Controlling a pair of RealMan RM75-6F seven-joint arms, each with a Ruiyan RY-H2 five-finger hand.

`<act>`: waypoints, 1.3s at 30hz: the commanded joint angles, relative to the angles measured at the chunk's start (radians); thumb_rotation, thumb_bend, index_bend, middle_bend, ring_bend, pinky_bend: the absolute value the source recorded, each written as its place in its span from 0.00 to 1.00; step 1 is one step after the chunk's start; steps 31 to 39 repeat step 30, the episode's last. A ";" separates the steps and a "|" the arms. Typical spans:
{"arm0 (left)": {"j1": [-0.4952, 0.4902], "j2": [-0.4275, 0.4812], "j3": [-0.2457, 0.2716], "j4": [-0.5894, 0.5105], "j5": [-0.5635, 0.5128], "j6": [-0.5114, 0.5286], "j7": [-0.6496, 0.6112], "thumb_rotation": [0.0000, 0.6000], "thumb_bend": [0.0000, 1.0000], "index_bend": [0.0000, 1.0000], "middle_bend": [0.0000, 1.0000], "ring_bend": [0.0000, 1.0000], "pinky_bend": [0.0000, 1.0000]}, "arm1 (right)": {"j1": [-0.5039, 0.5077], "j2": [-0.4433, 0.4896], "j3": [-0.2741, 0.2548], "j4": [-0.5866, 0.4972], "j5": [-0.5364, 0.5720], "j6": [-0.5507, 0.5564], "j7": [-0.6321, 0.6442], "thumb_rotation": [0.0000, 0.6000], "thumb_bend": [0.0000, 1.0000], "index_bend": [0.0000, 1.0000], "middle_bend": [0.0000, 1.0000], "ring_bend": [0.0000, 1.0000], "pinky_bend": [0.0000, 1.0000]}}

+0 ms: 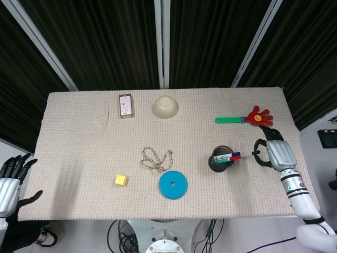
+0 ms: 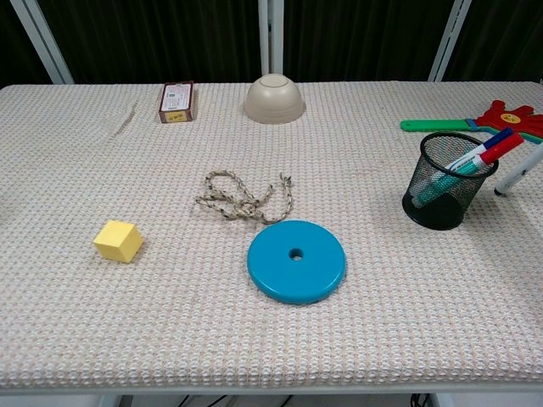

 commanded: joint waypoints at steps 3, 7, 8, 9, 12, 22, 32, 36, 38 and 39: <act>0.000 -0.001 0.001 0.000 0.000 -0.002 0.002 1.00 0.16 0.16 0.04 0.00 0.06 | -0.021 0.050 -0.045 -0.070 -0.026 -0.010 -0.063 1.00 0.18 0.01 0.00 0.00 0.00; 0.001 -0.003 0.002 0.001 0.000 -0.001 0.002 1.00 0.16 0.16 0.04 0.00 0.06 | -0.044 0.087 -0.073 -0.134 -0.052 0.007 -0.092 1.00 0.14 0.00 0.00 0.00 0.00; 0.001 -0.003 0.001 0.000 0.001 -0.001 0.002 1.00 0.16 0.16 0.04 0.00 0.06 | -0.051 0.094 -0.079 -0.147 -0.064 0.018 -0.094 1.00 0.13 0.00 0.00 0.00 0.00; 0.002 -0.003 0.001 0.000 0.001 0.000 0.002 1.00 0.16 0.16 0.04 0.00 0.06 | -0.060 0.102 -0.085 -0.158 -0.077 0.030 -0.093 1.00 0.13 0.00 0.00 0.00 0.00; 0.004 -0.002 0.001 0.000 0.001 0.004 0.001 1.00 0.16 0.16 0.04 0.00 0.06 | -0.094 0.133 -0.107 -0.195 -0.122 0.076 -0.079 1.00 0.12 0.00 0.00 0.00 0.00; 0.004 0.003 -0.001 -0.008 0.006 0.011 0.000 1.00 0.16 0.16 0.04 0.00 0.06 | -0.296 0.157 -0.132 -0.138 -0.172 0.385 -0.087 1.00 0.12 0.00 0.00 0.00 0.00; 0.000 0.009 -0.005 -0.015 0.020 0.021 0.017 1.00 0.16 0.16 0.04 0.00 0.06 | -0.380 0.072 -0.116 0.007 -0.133 0.460 -0.038 1.00 0.12 0.00 0.00 0.00 0.00; 0.000 0.009 -0.005 -0.015 0.020 0.021 0.017 1.00 0.16 0.16 0.04 0.00 0.06 | -0.380 0.072 -0.116 0.007 -0.133 0.460 -0.038 1.00 0.12 0.00 0.00 0.00 0.00; 0.000 0.009 -0.005 -0.015 0.020 0.021 0.017 1.00 0.16 0.16 0.04 0.00 0.06 | -0.380 0.072 -0.116 0.007 -0.133 0.460 -0.038 1.00 0.12 0.00 0.00 0.00 0.00; 0.000 0.009 -0.005 -0.015 0.020 0.021 0.017 1.00 0.16 0.16 0.04 0.00 0.06 | -0.380 0.072 -0.116 0.007 -0.133 0.460 -0.038 1.00 0.12 0.00 0.00 0.00 0.00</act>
